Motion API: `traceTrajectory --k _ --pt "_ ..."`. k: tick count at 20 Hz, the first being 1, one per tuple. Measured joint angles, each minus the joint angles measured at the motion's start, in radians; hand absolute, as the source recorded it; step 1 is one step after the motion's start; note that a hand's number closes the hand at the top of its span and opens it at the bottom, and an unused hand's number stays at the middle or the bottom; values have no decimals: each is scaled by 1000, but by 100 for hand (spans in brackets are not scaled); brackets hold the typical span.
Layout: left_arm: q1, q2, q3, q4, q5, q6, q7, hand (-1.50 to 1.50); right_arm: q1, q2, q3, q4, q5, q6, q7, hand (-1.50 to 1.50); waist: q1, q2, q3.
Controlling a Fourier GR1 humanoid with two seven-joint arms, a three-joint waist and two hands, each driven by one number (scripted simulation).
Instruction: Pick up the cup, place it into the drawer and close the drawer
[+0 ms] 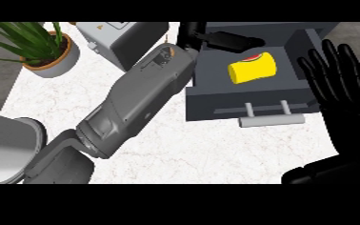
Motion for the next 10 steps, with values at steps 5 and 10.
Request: traceTrajectory --k 5,10 --pt "46 23 50 -68 12 -15 13 -150 30 -46 -13 -51 -25 42 28 150 42 -11 -1" --pt "145 103 83 -190 26 -22 35 -150 82 -126 -22 -72 29 129 2 150 72 -20 -1"
